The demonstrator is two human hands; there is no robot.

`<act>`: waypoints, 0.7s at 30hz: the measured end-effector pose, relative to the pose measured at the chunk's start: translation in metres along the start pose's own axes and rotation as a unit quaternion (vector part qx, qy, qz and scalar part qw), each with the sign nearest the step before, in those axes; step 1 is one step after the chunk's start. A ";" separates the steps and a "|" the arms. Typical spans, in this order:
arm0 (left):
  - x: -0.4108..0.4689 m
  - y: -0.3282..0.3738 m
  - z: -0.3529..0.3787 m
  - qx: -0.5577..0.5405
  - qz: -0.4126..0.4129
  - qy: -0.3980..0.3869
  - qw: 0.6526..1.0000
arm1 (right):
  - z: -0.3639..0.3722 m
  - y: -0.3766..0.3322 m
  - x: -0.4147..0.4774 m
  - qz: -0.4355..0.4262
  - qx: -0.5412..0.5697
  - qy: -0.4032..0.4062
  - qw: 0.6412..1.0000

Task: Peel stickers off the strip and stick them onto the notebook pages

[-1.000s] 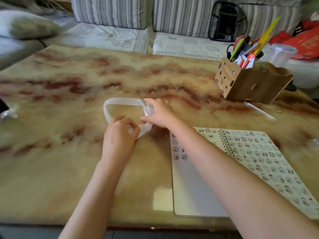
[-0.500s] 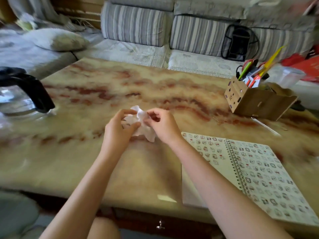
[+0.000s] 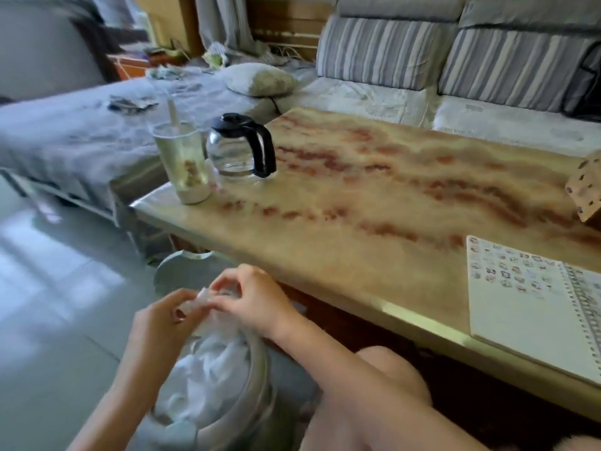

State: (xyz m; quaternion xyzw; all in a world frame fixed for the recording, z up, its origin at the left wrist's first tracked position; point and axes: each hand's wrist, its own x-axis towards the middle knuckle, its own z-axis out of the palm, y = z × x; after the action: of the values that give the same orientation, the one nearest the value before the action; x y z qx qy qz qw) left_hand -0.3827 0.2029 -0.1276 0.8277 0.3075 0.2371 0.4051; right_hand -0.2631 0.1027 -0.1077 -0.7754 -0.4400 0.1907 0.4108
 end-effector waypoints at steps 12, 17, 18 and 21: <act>-0.041 -0.133 0.039 0.157 -0.043 -0.027 0.986 | 0.096 0.045 -0.041 0.092 -0.100 -0.157 0.978; -0.040 -0.160 0.050 0.206 -0.034 -0.158 0.965 | 0.120 0.063 -0.054 0.076 -0.215 -0.170 0.959; -0.040 -0.159 0.047 0.191 -0.039 -0.169 0.966 | 0.120 0.064 -0.056 0.080 -0.220 -0.172 0.957; -0.038 -0.142 0.033 0.116 -0.030 -0.143 0.982 | 0.115 0.066 -0.055 0.073 -0.224 -0.150 0.960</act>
State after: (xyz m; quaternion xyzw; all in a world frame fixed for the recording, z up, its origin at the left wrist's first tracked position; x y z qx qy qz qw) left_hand -0.4333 0.2276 -0.2675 0.8848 0.2971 0.0669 0.3527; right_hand -0.3337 0.0924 -0.2319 -0.8402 -0.4700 0.2308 0.1406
